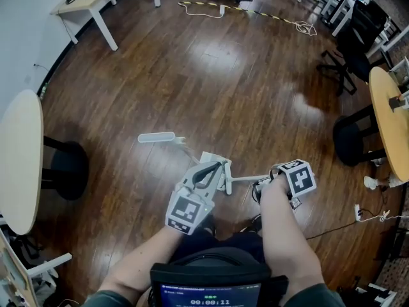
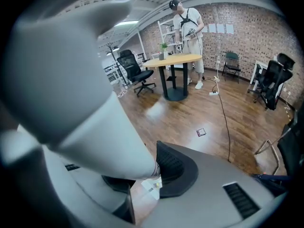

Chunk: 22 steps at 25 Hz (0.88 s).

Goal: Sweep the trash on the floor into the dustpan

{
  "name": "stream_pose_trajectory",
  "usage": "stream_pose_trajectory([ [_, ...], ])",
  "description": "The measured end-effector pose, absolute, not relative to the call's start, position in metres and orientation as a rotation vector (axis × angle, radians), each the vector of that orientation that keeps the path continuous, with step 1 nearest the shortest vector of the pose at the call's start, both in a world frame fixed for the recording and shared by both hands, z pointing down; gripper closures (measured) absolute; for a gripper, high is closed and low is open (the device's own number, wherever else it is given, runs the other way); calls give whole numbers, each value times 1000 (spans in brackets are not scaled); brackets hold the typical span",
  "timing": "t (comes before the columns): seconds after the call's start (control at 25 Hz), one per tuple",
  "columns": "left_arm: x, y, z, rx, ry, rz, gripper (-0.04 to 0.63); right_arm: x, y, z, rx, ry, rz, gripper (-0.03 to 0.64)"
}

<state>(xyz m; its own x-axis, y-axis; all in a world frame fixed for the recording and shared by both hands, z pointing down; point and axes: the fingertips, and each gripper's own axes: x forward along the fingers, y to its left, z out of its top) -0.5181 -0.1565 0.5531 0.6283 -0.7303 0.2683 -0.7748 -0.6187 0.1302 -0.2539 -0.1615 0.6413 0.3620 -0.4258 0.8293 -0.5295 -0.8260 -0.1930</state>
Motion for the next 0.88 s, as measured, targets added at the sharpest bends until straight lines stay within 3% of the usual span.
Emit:
stream_pose_trajectory([
  [0.48,-501,-143,537,2633,-1259,275,592,-321,-177,633,2276,-1277,1347,511],
  [0.88,-538,-122,546,2593,-1323,293,591,-346,-180,634,2304,-1247,1388,505],
])
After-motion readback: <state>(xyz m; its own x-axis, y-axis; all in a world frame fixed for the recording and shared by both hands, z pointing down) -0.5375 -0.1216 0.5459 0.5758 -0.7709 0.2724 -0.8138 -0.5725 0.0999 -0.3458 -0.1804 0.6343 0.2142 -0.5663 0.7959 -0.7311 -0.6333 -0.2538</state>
